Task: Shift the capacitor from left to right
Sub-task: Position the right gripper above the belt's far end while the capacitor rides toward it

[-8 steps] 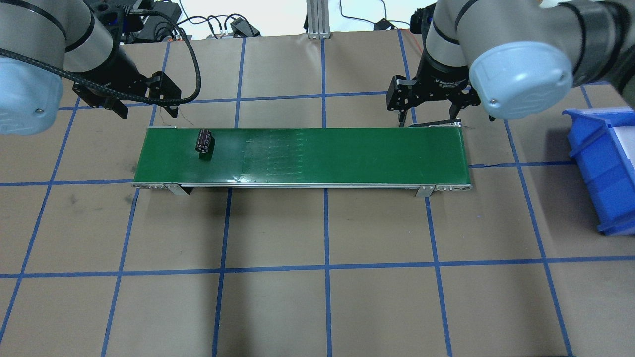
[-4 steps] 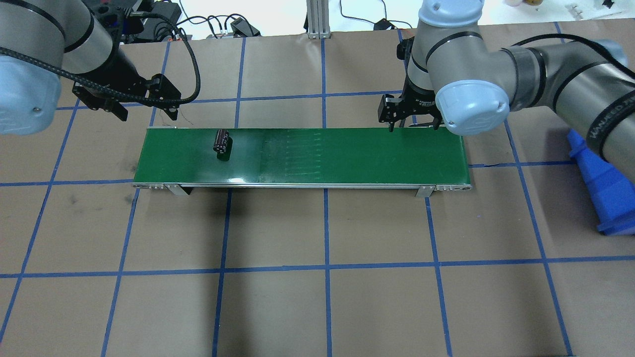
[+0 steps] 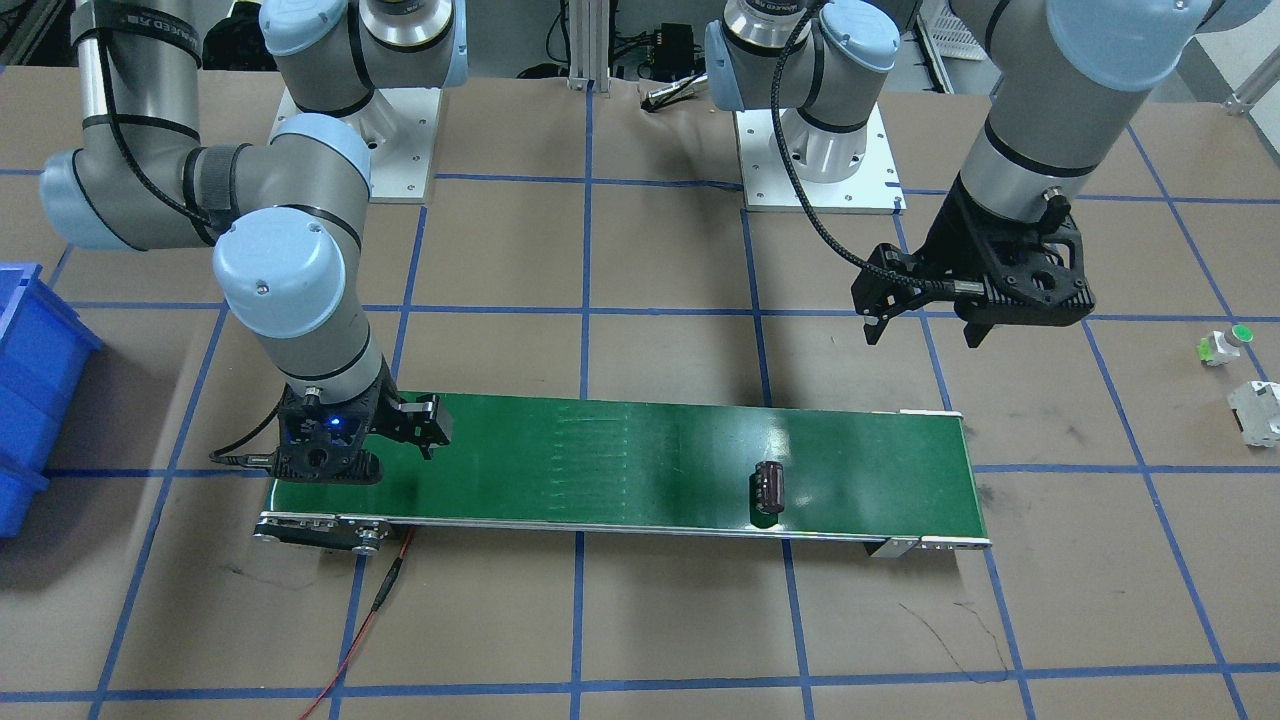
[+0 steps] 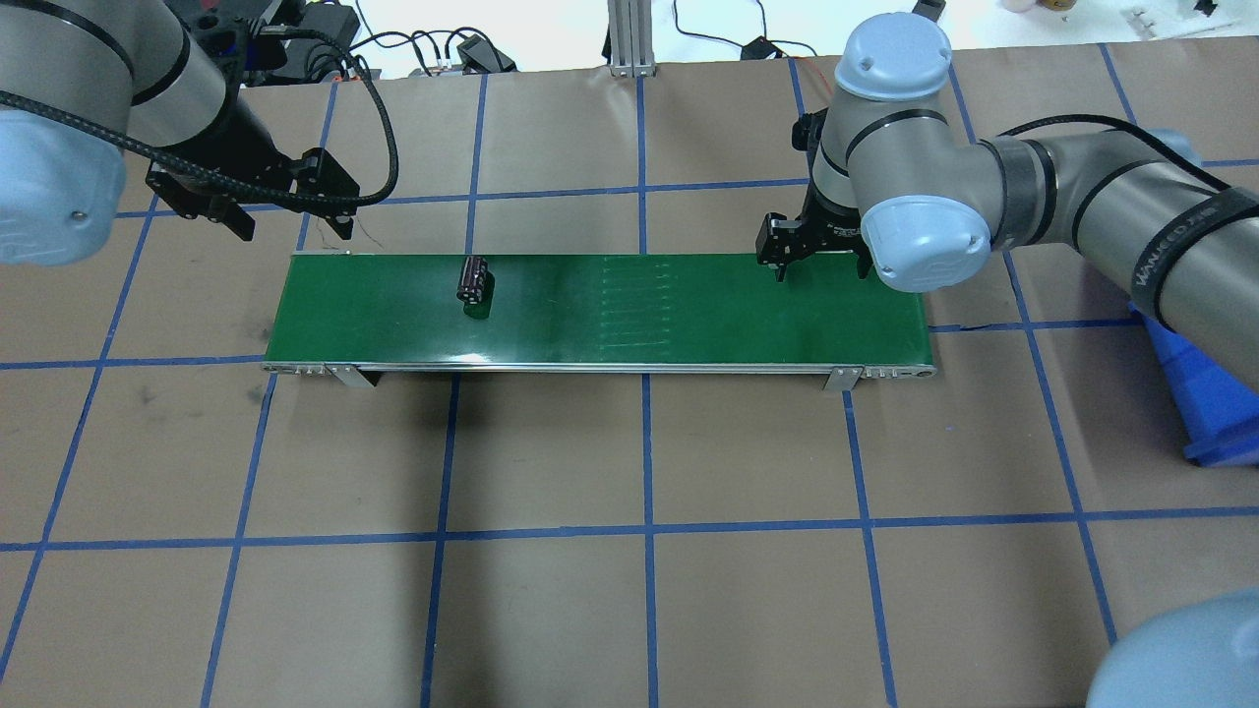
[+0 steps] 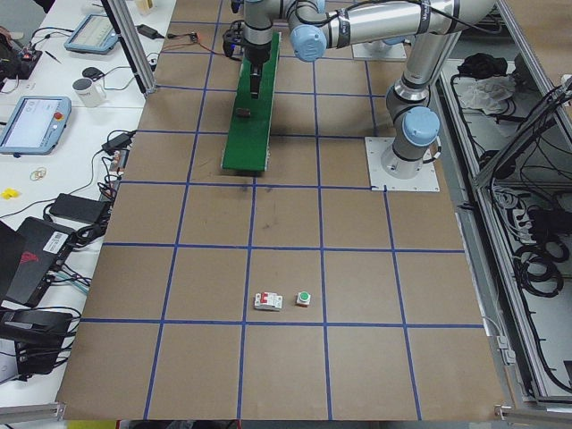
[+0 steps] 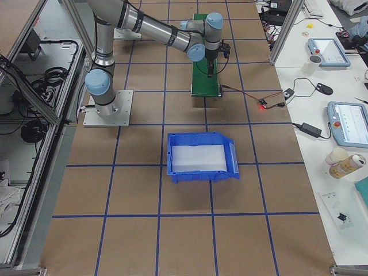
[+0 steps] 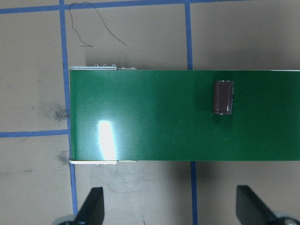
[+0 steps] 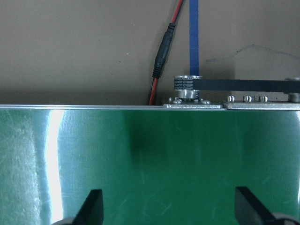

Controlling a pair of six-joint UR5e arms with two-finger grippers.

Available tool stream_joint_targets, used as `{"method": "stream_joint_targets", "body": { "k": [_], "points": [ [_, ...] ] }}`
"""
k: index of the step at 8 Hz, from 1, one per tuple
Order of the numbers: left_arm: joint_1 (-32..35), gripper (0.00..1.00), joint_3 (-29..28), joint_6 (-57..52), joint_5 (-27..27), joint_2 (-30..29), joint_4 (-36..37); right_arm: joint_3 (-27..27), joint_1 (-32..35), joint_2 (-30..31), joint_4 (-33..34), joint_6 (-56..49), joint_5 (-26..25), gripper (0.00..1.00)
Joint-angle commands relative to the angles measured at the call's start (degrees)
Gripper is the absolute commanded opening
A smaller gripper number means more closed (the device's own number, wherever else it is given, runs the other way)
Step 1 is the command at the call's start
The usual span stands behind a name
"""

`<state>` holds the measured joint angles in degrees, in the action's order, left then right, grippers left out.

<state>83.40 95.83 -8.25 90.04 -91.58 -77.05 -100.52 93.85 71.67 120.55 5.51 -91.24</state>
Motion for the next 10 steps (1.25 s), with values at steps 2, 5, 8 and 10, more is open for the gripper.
{"method": "stream_joint_targets", "body": {
  "k": [2,5,8,10],
  "points": [
    [-0.1,1.00,-0.3,0.2,0.0,-0.2,0.1,-1.3,-2.9,-0.5,1.5,-3.0,3.1,1.00],
    [0.1,1.00,-0.2,0.7,-1.6,1.2,-1.4,-1.3,-2.9,-0.4,1.7,-2.1,3.0,1.00],
    [0.1,1.00,-0.2,0.7,-2.0,1.2,-1.3,-1.0,-2.9,-0.5,1.3,-2.0,3.3,1.00],
    [0.1,1.00,0.0,0.7,-1.9,1.2,-1.3,-1.0,-2.9,-0.5,0.9,-2.0,3.4,1.00]
  ]
}}
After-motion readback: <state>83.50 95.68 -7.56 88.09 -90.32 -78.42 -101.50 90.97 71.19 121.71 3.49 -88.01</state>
